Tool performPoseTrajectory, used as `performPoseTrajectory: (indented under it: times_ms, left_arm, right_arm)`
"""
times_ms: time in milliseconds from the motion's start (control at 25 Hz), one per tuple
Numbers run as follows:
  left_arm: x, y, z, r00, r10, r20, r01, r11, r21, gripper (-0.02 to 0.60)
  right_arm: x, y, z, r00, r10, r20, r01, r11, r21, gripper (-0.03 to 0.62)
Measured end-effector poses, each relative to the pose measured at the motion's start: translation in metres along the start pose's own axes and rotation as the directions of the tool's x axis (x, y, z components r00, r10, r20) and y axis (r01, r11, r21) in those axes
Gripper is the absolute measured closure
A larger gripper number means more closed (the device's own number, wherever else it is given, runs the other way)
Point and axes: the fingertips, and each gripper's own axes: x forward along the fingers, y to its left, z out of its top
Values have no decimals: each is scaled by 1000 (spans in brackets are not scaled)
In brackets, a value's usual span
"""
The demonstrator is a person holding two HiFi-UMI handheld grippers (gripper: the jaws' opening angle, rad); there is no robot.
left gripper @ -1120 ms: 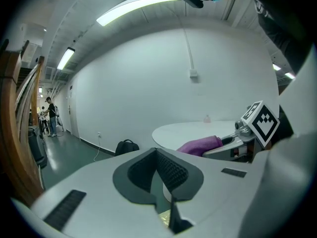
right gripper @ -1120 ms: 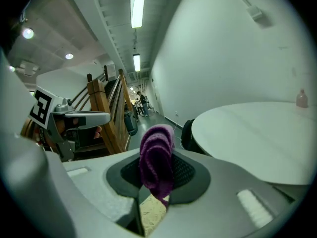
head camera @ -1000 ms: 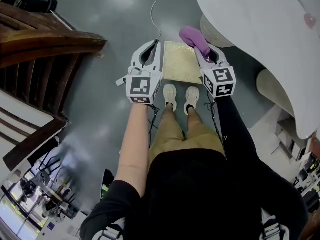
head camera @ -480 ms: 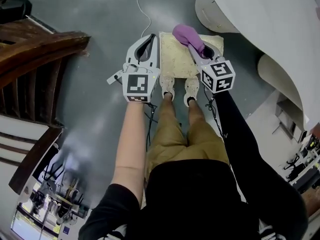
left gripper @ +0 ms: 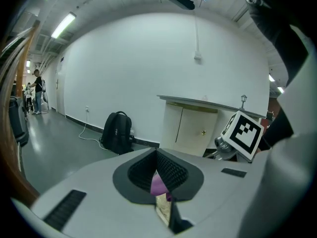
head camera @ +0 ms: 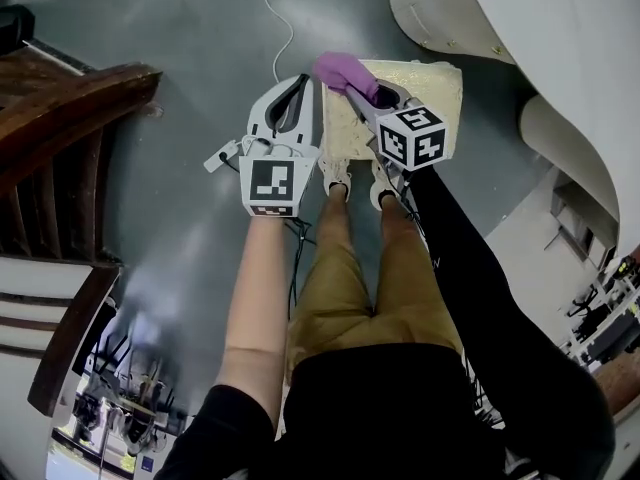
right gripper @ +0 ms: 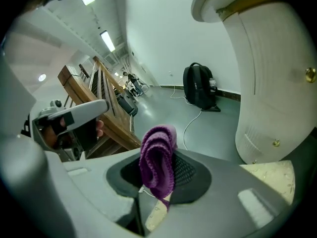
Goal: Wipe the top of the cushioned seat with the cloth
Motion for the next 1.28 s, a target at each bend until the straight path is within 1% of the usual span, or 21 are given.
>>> performPoseTrajectory:
  times_ms: [160, 200, 280, 360, 400, 480, 720, 880, 1000, 1160, 1280]
  left_arm:
    - [-1, 8, -15, 1000, 6, -10, -7, 1000, -11, 574]
    - [0, 8, -18, 1000, 9, -13, -10, 1000, -16, 574]
    - [2, 6, -24, 1000, 3, -22, -3, 1000, -18, 574]
    - [6, 2, -30, 1000, -13, -27, 12, 1000, -11, 574]
    - [9, 1, -32, 999, -18, -28, 18, 1000, -8, 574]
    - [13, -2, -36, 999, -22, -28, 22, 1000, -8, 574]
    - [31, -21, -39, 999, -27, -28, 26, 999, -22, 574]
    - [43, -42, -36, 999, -36, -31, 35, 999, -16, 574]
    - [53, -62, -31, 998, -49, -35, 49, 999, 0, 574]
    - [65, -83, -28, 997, -64, -43, 64, 998, 12, 574]
    - [72, -98, -25, 997, -62, -46, 63, 998, 17, 574]
  right_arm:
    - [39, 6, -24, 997, 32, -66, -25, 995, 95, 508]
    - [47, 4, -32, 996, 28, -87, -19, 994, 109, 508]
    - [62, -7, -49, 990, -22, -138, 39, 991, 124, 508]
    - [70, -23, -63, 976, -101, -194, 128, 983, 129, 508]
    - [71, -31, -67, 968, -134, -211, 163, 978, 129, 508]
    - [70, -42, -68, 961, -173, -217, 204, 970, 130, 508]
    - [37, -92, -69, 947, -256, -195, 286, 948, 142, 508]
    - [2, -131, -70, 932, -316, -176, 345, 924, 166, 508]
    - [-28, -165, -70, 917, -361, -166, 389, 902, 186, 508]
    - [-63, -212, -72, 895, -417, -156, 441, 877, 188, 508]
    - [-93, -247, -74, 875, -462, -143, 483, 853, 199, 508]
